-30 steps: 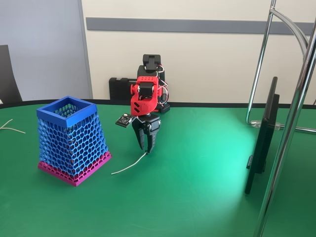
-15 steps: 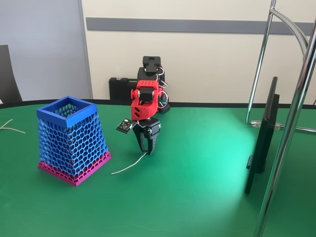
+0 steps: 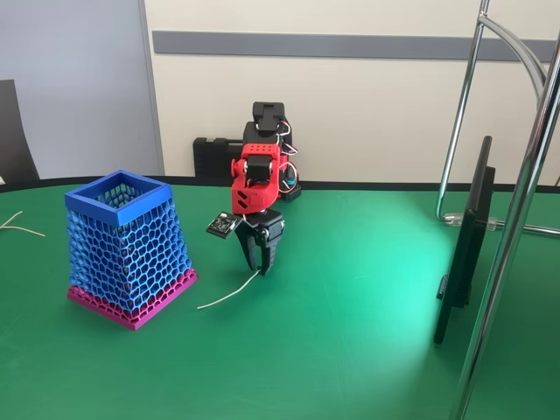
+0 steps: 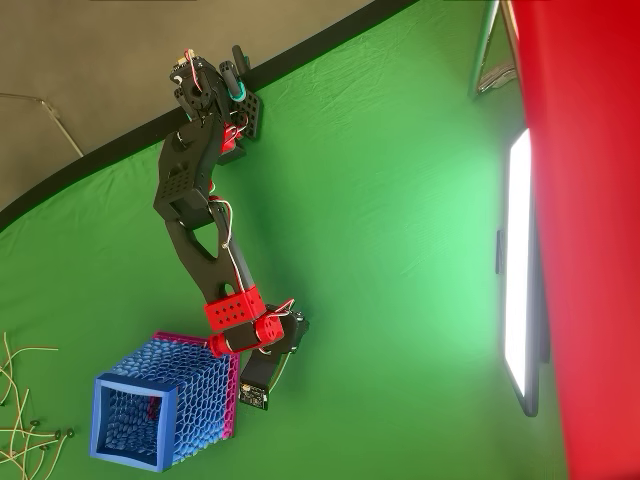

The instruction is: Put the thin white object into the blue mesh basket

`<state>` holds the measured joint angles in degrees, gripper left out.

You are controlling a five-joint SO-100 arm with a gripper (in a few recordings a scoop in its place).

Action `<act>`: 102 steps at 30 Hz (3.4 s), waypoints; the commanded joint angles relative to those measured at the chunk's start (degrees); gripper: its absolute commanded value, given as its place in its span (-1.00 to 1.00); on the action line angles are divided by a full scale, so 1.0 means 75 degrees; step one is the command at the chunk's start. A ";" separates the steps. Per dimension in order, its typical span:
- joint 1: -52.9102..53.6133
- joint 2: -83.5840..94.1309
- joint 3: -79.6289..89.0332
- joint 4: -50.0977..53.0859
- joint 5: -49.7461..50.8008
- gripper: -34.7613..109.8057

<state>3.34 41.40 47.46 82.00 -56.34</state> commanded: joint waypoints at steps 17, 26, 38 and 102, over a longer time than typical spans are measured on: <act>0.0129 -0.0023 -0.0363 0.0141 -0.0246 -0.38; 0.0164 -0.0047 -0.0340 0.0211 -0.0293 -0.38; 0.0141 -0.0105 -0.0504 0.0223 -0.0188 -0.45; 0.0023 -0.0363 -0.0469 0.0293 -0.0082 -0.32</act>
<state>3.34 38.32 45.44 83.85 -57.39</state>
